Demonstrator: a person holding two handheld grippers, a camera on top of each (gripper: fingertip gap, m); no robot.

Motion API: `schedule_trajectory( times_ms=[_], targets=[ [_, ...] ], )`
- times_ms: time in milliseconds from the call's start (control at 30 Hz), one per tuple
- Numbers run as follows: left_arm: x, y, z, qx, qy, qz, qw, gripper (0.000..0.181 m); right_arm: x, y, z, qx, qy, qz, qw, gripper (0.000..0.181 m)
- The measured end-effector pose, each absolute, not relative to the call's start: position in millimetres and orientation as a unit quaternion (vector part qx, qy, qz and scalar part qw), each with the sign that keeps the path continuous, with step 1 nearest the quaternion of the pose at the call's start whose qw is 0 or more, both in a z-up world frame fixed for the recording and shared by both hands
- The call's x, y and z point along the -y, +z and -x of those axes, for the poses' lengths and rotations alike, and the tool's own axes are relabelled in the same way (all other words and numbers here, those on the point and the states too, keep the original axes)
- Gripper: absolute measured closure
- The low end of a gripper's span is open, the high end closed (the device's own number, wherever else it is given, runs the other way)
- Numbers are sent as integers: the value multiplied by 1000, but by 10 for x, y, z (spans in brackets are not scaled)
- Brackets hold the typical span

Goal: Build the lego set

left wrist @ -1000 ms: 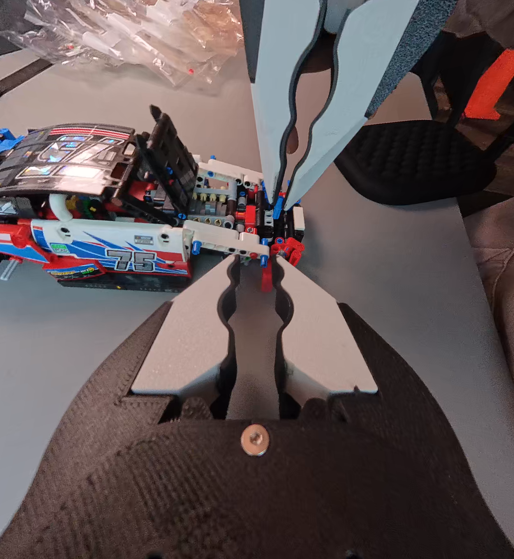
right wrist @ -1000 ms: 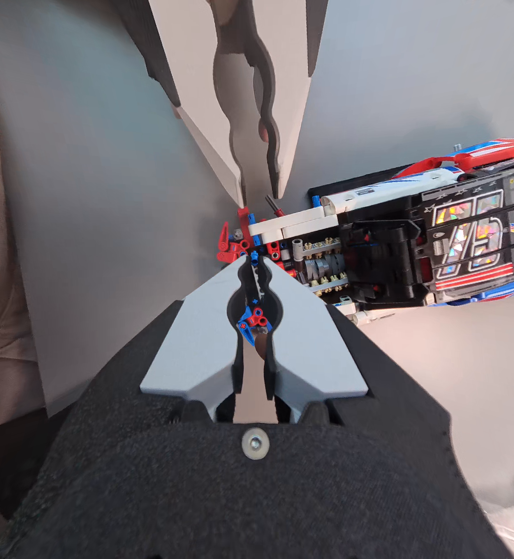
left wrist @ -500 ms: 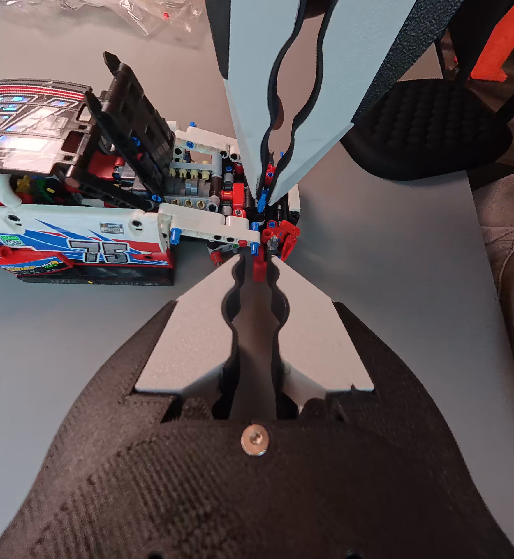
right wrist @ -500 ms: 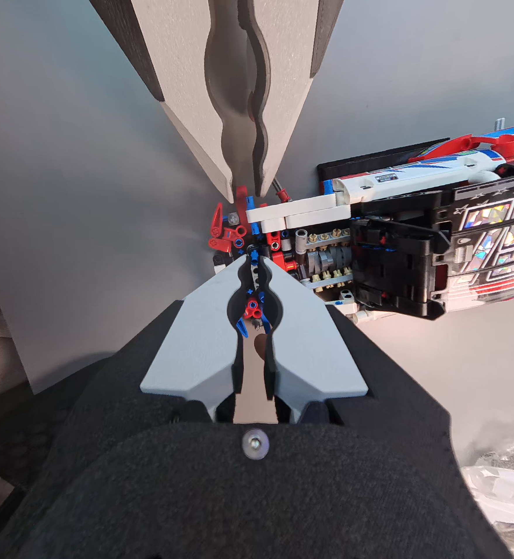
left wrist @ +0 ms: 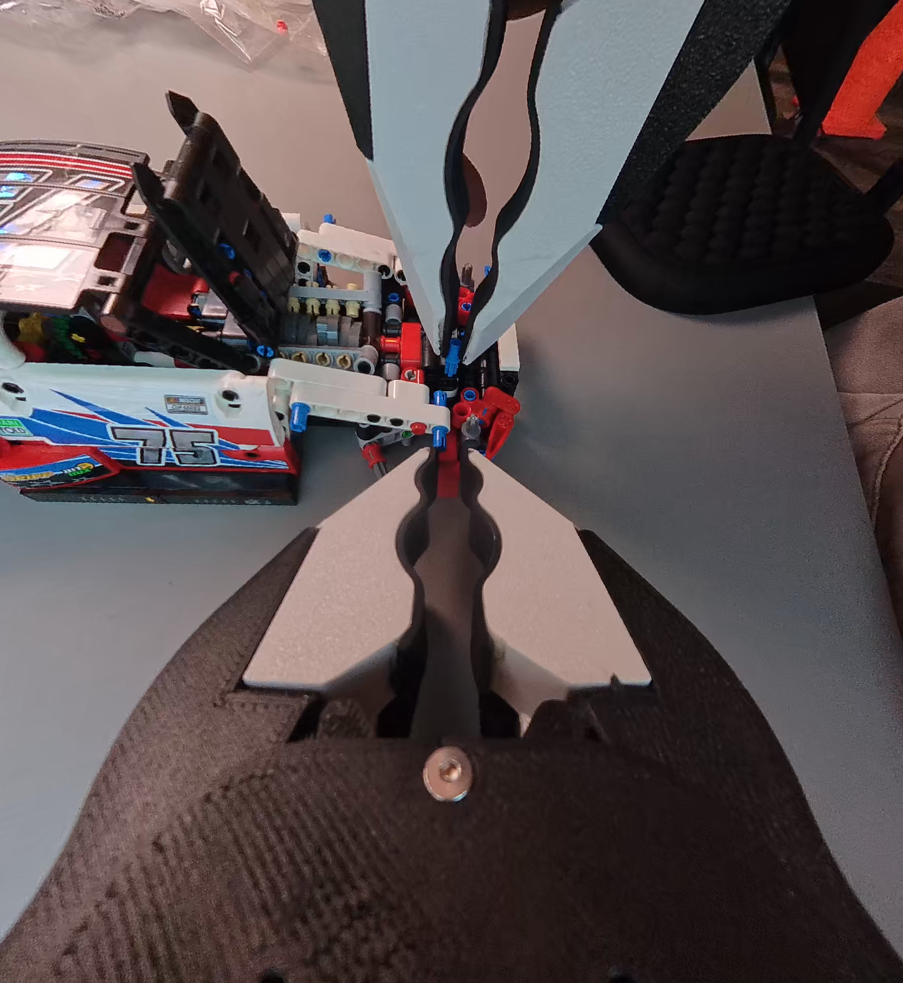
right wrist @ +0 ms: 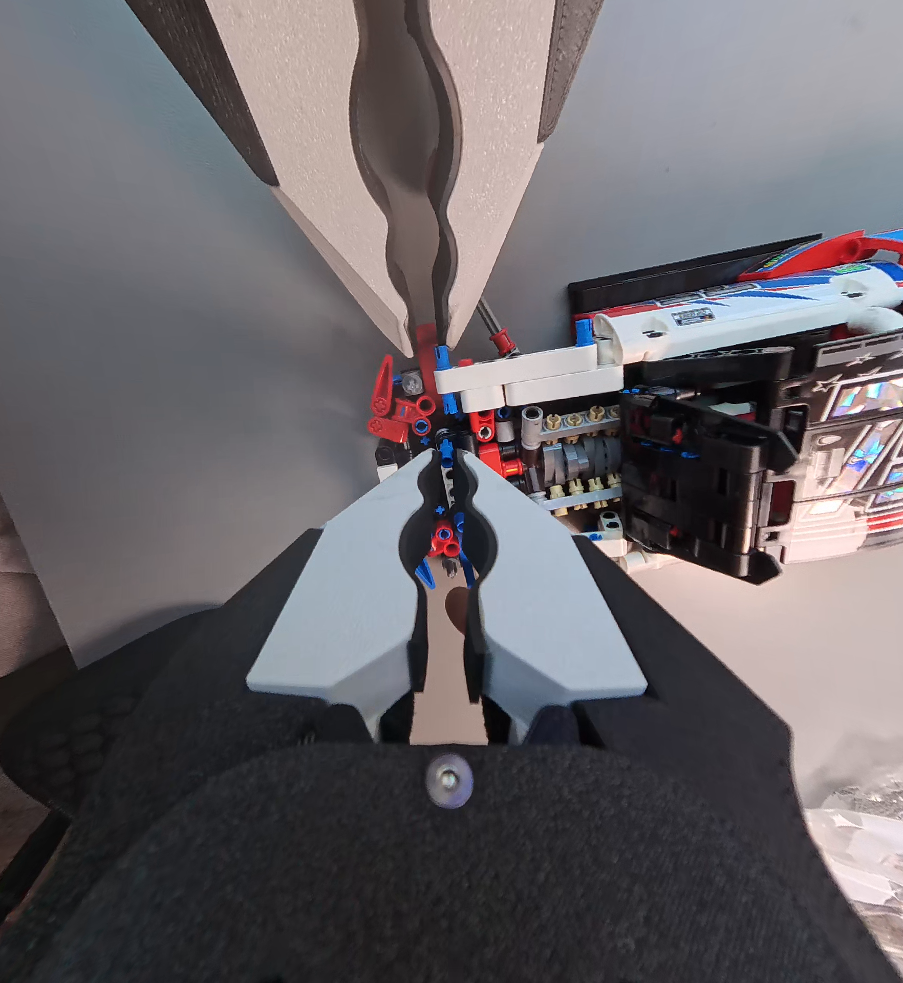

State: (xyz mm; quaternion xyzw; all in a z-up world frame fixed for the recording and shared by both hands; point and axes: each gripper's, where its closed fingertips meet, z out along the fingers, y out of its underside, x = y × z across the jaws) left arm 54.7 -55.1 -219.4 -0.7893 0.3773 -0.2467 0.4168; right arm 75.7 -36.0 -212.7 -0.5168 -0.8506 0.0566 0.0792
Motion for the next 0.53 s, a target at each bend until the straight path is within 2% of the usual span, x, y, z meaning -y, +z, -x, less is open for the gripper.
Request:
schedule_trajectory(
  times_ms=[533],
  targets=[
    [552,-2196,-548,-367,-261,793,409,176,371,-2141,-741,854,41,505,123,180]
  ],
)
